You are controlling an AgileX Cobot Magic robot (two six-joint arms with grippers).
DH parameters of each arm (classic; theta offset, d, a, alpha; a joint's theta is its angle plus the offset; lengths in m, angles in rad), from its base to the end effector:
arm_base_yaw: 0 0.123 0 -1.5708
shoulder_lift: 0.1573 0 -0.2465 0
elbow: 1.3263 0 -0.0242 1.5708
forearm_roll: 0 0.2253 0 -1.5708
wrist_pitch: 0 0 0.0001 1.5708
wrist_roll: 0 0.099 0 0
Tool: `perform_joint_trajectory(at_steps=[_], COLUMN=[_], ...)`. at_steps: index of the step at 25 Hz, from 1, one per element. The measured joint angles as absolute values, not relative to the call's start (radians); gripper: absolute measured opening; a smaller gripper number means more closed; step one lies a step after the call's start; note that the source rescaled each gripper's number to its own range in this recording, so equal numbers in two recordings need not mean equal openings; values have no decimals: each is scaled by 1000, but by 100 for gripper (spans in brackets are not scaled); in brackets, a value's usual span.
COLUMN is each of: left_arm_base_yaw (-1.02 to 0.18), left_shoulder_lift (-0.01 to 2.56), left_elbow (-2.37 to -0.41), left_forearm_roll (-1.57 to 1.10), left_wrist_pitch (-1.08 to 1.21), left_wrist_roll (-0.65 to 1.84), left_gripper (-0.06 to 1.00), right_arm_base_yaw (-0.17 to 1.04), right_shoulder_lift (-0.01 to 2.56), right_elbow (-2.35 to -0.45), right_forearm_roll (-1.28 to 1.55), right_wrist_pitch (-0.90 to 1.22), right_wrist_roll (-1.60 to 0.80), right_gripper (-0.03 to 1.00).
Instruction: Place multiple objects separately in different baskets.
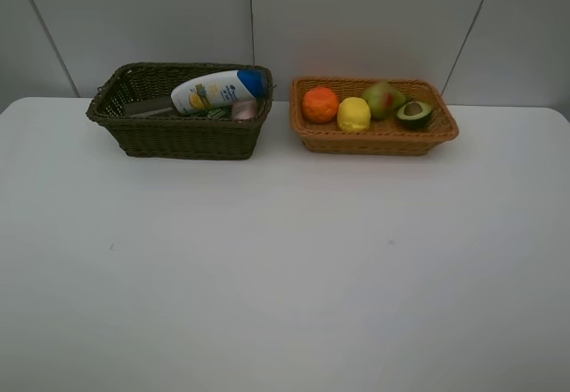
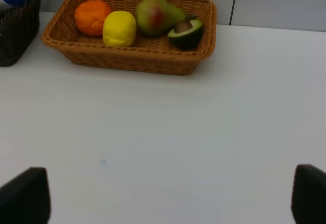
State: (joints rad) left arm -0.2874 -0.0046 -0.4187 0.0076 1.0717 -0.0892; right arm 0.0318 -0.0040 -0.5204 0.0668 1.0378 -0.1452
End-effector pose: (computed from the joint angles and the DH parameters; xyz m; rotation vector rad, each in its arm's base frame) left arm 0.0240 -0.0064 0.2389 0.2116 2.1289 -0.2122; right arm 0.0168 0.0062 0.2690 -0.1795 1.9872 0.0063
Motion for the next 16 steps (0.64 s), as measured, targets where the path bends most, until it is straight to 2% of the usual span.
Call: perform_joint_trajectory(at_steps=[16], left_arm_base_yaw=[-287], left_shoulder_lift=[-5], left_elbow=[-419], left_forearm_roll=[8], left_wrist_pitch=[1072], left_wrist_roll=[-89], left_gripper=[100], right_arm_base_yaw=[32], right_shoulder_lift=[-4], right_elbow=[-520], right_forearm_roll=[67], right_wrist_pitch=[1038], right_wrist_roll=[-145], right_gripper=[100])
